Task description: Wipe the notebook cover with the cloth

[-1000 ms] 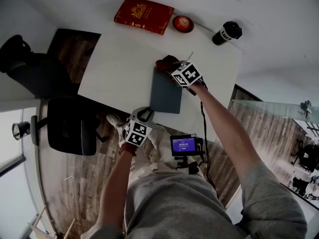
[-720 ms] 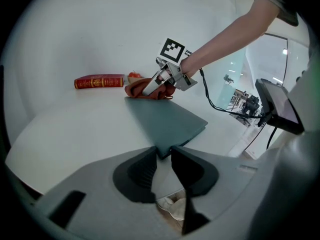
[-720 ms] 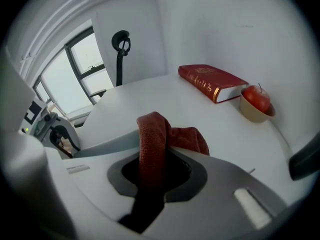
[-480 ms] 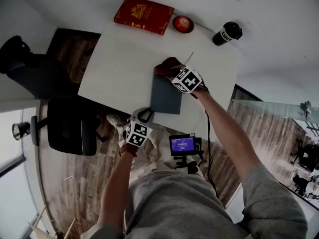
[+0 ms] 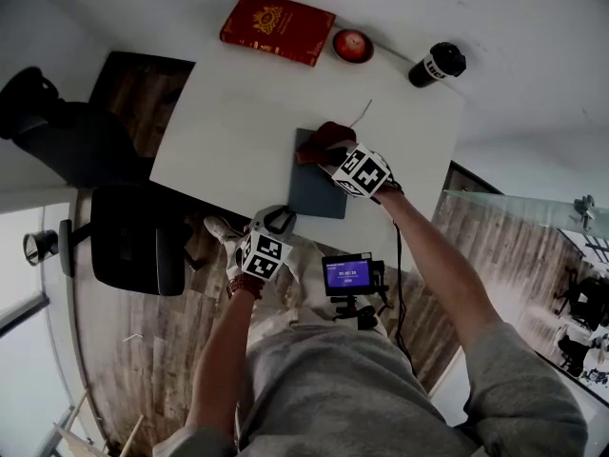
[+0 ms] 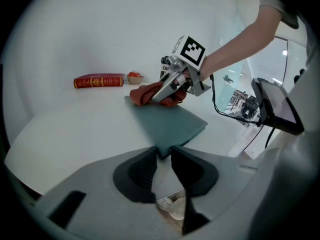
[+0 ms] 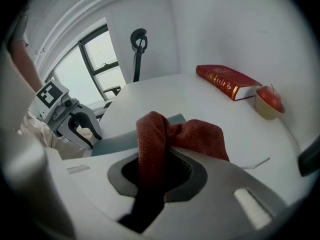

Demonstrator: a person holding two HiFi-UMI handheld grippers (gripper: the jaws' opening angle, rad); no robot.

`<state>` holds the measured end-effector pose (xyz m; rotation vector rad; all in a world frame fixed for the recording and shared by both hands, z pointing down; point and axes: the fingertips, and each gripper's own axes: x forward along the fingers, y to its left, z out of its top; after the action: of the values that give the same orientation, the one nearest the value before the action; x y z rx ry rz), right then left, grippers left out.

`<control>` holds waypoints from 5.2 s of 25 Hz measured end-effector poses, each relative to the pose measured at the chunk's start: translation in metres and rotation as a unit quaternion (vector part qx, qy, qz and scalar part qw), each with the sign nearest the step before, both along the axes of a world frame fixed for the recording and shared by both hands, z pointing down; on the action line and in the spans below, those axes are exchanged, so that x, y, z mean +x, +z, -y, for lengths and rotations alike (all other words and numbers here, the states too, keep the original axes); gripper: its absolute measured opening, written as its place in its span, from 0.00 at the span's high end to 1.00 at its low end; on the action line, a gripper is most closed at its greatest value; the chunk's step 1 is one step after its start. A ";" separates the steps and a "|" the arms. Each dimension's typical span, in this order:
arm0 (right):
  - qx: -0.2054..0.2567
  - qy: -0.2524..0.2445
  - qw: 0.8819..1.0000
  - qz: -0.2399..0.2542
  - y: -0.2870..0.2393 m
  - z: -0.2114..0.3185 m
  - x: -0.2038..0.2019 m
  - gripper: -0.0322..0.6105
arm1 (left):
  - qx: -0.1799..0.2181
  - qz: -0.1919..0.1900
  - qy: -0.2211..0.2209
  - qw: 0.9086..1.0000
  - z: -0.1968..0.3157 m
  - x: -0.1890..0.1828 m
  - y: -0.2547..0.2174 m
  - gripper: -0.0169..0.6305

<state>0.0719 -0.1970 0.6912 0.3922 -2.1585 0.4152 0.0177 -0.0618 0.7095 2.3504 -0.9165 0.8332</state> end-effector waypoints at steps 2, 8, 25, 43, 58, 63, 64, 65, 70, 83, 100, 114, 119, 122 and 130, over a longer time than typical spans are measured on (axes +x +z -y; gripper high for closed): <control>-0.002 -0.006 1.000 0.001 0.000 -0.006 -0.001 0.84 | 0.003 0.001 0.001 1.000 0.001 0.000 -0.001 0.84; -0.010 -0.025 1.000 0.005 0.000 -0.024 -0.002 0.84 | 0.004 -0.002 0.003 1.000 0.001 0.000 -0.001 0.84; -0.038 -0.059 0.997 0.010 0.001 -0.072 -0.004 0.84 | 0.006 -0.002 0.004 1.000 0.001 0.000 -0.001 0.84; -0.100 -0.104 0.989 0.017 0.000 -0.133 -0.009 0.84 | 0.003 -0.004 0.002 1.000 0.001 0.000 -0.001 0.84; -0.127 -0.116 0.981 0.088 -0.043 -0.113 -0.010 0.84 | 0.002 -0.006 -0.004 1.000 0.002 -0.001 -0.001 0.84; -0.052 -0.025 0.995 0.083 -0.052 -0.029 0.018 0.84 | 0.000 -0.007 -0.003 1.000 0.002 -0.001 0.000 0.84; -0.034 -0.003 0.996 0.077 -0.051 -0.012 0.027 0.84 | 0.000 -0.008 -0.004 1.000 0.002 -0.001 -0.001 0.84; -0.016 0.018 0.997 0.069 -0.049 0.003 0.035 0.84 | 0.000 -0.009 -0.005 1.000 0.002 -0.001 -0.002 0.84; 0.070 0.082 0.994 0.000 -0.037 0.058 0.073 0.84 | -0.002 -0.009 -0.008 1.000 0.002 -0.002 -0.002 0.84; 0.063 0.100 0.992 -0.053 0.000 0.054 0.085 0.85 | 0.004 -0.006 -0.007 1.000 0.003 -0.001 0.001 0.84; 0.023 -0.008 0.999 -0.038 0.003 -0.035 0.052 0.85 | 0.004 -0.010 -0.015 1.000 0.003 -0.001 0.004 0.84; -0.011 0.007 1.000 0.004 0.005 -0.077 0.045 0.85 | -0.006 -0.009 -0.012 1.000 0.004 -0.001 -0.003 0.84; -0.015 0.008 1.000 0.017 0.004 -0.092 0.041 0.85 | -0.008 -0.010 -0.012 1.000 0.004 -0.002 -0.003 0.84; -0.016 0.005 1.000 0.022 0.004 -0.103 0.039 0.85 | -0.005 -0.008 -0.013 1.000 0.004 -0.003 -0.004 0.84; -0.020 -0.001 0.999 0.047 0.000 -0.135 0.031 0.85 | -0.007 -0.007 -0.014 1.000 0.004 -0.003 -0.003 0.84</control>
<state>0.1029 -0.0616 0.6916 0.3544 -2.2375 0.4824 0.0145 -0.0658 0.7060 2.3236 -0.9326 0.8080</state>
